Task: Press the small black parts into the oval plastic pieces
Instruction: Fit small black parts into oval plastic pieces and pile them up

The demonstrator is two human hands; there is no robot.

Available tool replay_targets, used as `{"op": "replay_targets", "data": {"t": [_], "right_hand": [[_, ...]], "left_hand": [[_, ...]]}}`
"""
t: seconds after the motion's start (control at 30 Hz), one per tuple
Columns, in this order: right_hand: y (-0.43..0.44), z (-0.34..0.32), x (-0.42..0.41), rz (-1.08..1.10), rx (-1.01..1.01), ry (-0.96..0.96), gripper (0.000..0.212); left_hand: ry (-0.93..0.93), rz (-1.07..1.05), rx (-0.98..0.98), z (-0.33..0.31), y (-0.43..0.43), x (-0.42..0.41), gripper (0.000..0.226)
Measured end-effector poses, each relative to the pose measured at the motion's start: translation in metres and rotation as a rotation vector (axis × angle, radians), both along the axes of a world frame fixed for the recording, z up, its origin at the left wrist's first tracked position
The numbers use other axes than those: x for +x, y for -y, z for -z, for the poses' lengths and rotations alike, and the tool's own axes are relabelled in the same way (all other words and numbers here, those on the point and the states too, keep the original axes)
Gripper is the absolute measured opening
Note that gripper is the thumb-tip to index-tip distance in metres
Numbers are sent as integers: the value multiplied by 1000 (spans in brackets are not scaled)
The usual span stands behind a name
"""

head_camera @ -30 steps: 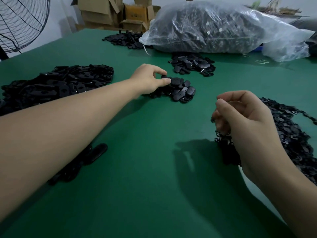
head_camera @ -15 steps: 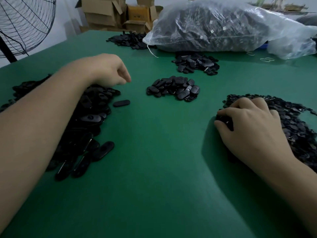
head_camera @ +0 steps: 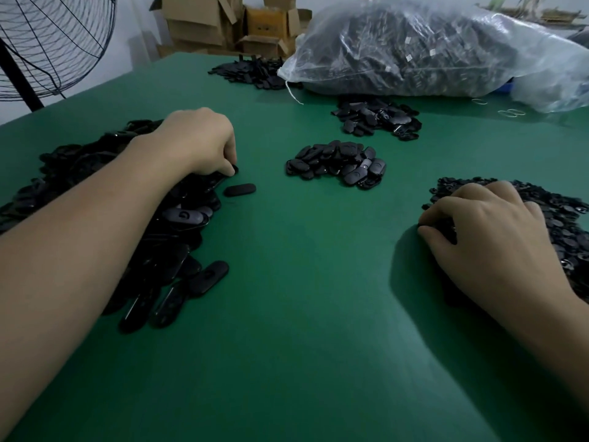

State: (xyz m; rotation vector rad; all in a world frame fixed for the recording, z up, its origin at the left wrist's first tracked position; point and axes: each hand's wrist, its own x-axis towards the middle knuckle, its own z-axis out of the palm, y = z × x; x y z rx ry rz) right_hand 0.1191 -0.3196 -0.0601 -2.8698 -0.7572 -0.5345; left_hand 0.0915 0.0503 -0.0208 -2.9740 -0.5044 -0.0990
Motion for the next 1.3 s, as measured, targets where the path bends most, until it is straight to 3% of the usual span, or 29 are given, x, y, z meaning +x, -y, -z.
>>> {"op": "replay_targets", "data": {"t": [0.27,0.5,0.63,0.9,1.03,1.17,1.3], "right_hand": [[-1,2,2,-47,36,12,5],[0,4,3,-3,14,17,31],[0,4,3,-29,21,10,23],[-2,3,0,-90,31,-6,16],[-4,2,-3,-123,52,-13,18],[-3,2,-1,-104,50,-9,26],[-2,3,-1,-94,24,-24,26]], "left_hand": [[61,127,-88,-3,7,-2,20],[349,608,-557,-20,82,-23,14],[219,769,-689,7,126,-57,10],[197,761,-602,35,128,-87,16],[200,657,-711,37,129,-91,27],[260,562,-821,39,136,-93,6],[245,505,-872,39,141,-89,17]]}}
